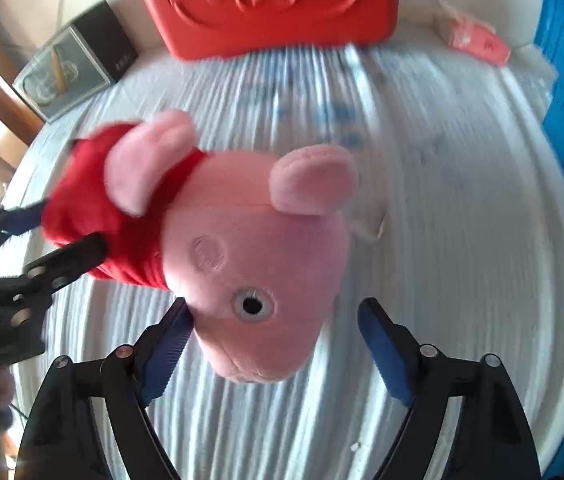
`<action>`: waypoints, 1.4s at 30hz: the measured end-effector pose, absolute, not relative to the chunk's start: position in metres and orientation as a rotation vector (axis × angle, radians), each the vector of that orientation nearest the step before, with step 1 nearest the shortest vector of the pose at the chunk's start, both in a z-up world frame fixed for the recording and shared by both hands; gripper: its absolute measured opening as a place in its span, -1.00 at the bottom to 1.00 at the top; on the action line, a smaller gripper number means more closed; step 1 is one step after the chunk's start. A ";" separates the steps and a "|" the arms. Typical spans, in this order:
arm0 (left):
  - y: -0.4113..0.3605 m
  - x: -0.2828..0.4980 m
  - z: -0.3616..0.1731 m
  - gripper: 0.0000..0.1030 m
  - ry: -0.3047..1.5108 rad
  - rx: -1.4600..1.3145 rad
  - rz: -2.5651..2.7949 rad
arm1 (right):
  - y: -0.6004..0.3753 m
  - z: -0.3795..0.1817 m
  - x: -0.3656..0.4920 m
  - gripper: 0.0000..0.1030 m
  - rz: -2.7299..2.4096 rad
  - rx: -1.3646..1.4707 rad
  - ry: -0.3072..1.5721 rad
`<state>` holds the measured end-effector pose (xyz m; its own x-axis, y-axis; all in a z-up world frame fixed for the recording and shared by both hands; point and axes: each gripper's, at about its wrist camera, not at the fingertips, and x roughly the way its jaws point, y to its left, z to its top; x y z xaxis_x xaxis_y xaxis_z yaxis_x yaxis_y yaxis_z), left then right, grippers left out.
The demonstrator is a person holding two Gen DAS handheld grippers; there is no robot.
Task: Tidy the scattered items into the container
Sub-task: 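Grasp the pink pig plush with both tools, then carry the pig plush over the blue crate and lower it in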
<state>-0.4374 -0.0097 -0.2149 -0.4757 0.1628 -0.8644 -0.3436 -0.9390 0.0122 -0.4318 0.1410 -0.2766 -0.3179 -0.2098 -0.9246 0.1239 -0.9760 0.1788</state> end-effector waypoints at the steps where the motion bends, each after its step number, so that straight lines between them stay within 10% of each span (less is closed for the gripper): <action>1: -0.008 -0.435 -0.216 0.54 0.304 -1.396 2.458 | 0.143 -0.279 -0.431 0.63 -2.385 1.704 -0.131; 15: -0.001 -0.459 -0.240 0.80 0.212 -1.409 2.393 | 0.144 -0.285 -0.438 0.90 -2.422 1.613 0.002; 21: 0.017 -0.448 -0.237 0.36 0.261 -1.325 2.411 | 0.117 -0.293 -0.441 0.25 -2.373 1.581 0.231; 42: 0.025 -0.317 -0.036 0.30 0.265 -0.761 2.595 | 0.143 -0.103 -0.324 0.21 -2.687 1.087 0.131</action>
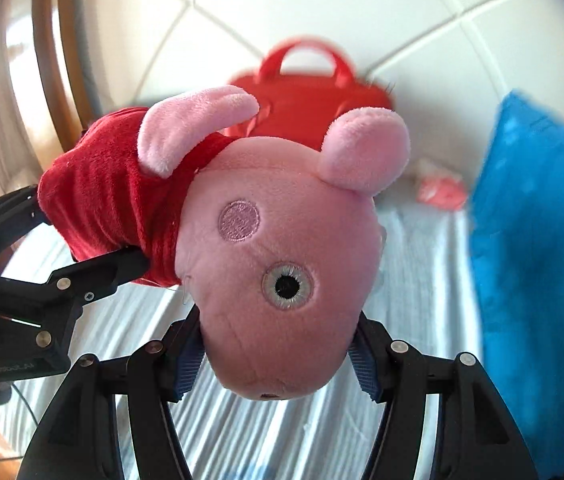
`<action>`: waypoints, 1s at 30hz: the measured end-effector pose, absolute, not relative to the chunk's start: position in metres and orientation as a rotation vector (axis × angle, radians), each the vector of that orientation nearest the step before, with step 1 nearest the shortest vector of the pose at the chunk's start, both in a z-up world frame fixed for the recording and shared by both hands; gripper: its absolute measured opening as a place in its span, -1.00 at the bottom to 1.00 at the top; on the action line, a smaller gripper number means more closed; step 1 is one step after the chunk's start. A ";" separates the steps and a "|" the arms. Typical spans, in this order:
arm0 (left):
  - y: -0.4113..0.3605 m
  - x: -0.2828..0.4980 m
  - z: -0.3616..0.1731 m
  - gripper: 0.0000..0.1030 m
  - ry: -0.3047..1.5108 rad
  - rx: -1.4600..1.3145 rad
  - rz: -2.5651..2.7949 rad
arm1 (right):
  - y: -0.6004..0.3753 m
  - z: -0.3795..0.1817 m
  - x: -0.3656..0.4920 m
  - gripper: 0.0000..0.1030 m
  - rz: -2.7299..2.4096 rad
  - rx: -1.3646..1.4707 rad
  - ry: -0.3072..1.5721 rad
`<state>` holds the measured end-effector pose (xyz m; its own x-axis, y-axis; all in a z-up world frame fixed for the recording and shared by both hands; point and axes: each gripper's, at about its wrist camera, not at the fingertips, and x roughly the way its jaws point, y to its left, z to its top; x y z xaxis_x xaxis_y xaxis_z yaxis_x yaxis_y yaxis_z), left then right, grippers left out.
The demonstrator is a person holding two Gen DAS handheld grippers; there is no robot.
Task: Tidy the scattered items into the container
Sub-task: 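Carry the pig plush over the blue crate and lower it in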
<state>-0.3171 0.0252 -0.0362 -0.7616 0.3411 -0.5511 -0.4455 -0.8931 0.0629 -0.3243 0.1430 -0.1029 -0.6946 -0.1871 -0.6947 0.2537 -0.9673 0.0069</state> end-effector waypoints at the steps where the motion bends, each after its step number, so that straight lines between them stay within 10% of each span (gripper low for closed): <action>1: 0.028 -0.307 -0.026 0.30 0.272 -0.724 2.591 | 0.145 -0.092 -0.315 0.21 -2.711 1.061 0.129; 19: 0.256 -0.172 0.096 0.34 0.287 -0.373 2.426 | 0.347 0.053 -0.125 0.21 -3.140 0.799 0.110; 30: 0.429 -0.178 0.046 0.33 0.299 -0.869 2.419 | 0.522 0.014 -0.106 0.21 -3.010 1.105 0.152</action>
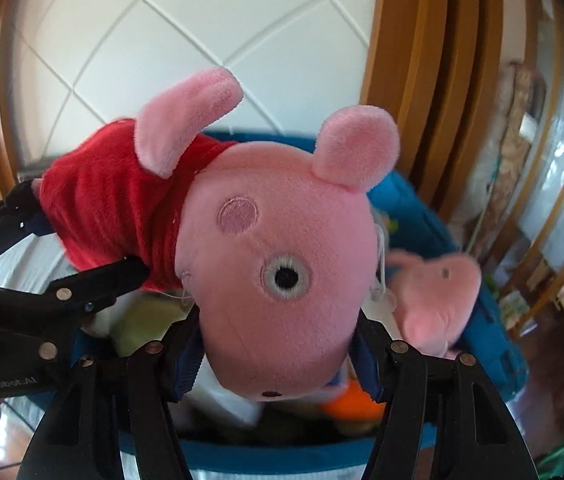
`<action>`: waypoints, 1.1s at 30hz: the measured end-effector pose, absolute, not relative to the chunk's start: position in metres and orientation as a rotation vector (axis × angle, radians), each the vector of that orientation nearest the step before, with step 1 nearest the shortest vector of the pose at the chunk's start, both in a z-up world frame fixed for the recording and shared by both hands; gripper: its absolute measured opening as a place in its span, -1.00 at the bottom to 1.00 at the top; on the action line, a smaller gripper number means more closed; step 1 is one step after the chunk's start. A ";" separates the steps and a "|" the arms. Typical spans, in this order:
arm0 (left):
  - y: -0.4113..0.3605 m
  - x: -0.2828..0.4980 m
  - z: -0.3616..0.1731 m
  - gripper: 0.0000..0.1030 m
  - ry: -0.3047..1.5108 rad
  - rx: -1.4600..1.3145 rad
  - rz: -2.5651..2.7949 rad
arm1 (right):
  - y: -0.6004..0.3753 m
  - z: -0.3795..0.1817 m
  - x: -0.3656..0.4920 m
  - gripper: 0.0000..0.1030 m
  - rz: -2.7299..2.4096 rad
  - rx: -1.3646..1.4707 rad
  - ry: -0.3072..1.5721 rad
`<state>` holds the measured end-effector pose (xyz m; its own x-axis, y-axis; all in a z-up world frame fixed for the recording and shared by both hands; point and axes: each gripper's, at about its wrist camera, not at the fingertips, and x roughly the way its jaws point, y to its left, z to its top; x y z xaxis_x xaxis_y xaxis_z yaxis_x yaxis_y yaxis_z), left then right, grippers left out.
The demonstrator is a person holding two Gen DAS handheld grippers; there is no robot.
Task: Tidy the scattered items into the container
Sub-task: 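Carry the pig plush over the blue crate and lower it in, then open both tools and withdraw them from the crate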
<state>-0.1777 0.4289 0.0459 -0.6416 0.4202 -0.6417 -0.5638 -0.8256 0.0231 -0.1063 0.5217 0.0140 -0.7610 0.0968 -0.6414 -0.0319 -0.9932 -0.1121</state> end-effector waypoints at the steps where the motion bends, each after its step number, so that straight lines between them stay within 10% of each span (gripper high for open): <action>1: 0.436 -0.178 0.042 0.33 0.310 -0.909 2.419 | 0.532 0.006 -0.110 0.21 2.874 -1.098 -0.135; 11: 0.457 -0.170 0.032 0.33 0.334 -0.985 2.476 | 0.577 -0.014 -0.094 0.21 2.920 -1.174 -0.052; 21: 0.434 -0.134 0.052 0.58 0.320 -0.863 2.535 | 0.574 0.006 -0.065 0.99 2.894 -1.062 -0.003; 33: 0.389 -0.075 0.078 0.80 0.211 -0.730 2.654 | 0.551 0.029 -0.002 0.99 2.874 -0.912 0.013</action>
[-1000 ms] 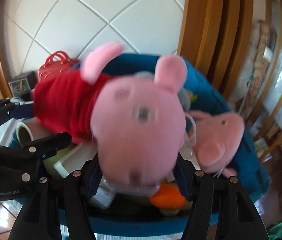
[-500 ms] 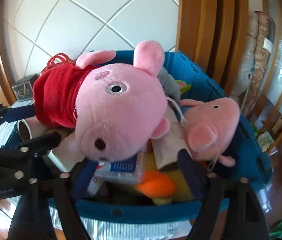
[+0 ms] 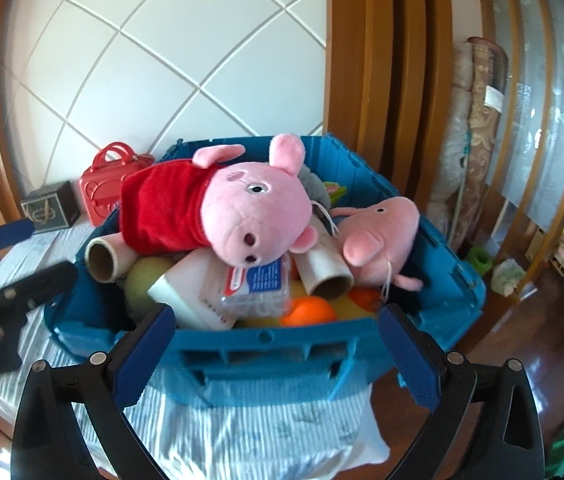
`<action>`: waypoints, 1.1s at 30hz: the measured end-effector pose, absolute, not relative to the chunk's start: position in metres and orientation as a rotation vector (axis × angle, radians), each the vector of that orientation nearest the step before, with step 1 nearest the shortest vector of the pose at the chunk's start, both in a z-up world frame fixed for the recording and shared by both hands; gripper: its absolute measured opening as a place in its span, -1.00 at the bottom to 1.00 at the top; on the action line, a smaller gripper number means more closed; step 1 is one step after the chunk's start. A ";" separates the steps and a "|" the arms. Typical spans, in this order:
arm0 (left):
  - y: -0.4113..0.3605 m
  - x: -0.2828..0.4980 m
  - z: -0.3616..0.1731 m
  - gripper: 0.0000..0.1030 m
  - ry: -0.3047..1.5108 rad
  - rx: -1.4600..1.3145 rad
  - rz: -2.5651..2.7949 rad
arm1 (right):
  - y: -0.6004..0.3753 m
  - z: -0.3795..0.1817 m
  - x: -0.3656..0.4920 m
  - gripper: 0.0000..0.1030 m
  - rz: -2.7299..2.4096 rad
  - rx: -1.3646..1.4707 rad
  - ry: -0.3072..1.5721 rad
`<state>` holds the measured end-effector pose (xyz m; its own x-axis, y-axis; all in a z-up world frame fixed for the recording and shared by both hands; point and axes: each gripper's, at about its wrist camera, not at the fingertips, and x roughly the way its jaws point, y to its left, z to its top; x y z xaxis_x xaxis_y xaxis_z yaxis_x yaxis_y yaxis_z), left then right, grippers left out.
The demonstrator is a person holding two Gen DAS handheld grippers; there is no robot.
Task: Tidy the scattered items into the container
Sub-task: 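Open both tools and withdraw them from the crate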
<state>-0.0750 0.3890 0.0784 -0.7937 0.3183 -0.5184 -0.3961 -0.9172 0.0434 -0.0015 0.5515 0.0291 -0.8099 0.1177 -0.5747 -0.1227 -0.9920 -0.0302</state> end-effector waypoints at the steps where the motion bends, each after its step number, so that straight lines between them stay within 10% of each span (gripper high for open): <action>1: 0.386 -0.070 0.081 0.83 0.199 -0.713 2.673 | 0.548 0.031 0.003 0.99 2.869 -0.902 0.005; 33: 0.354 -0.033 0.075 0.89 0.125 -0.837 2.683 | 0.503 0.043 0.062 0.99 2.835 -0.859 0.062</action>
<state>-0.0326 0.3541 0.0749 -0.7743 0.2817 -0.5666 -0.3330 -0.9428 -0.0137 0.0625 0.5034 0.0427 -0.8172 0.1580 -0.5542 -0.1821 -0.9832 -0.0117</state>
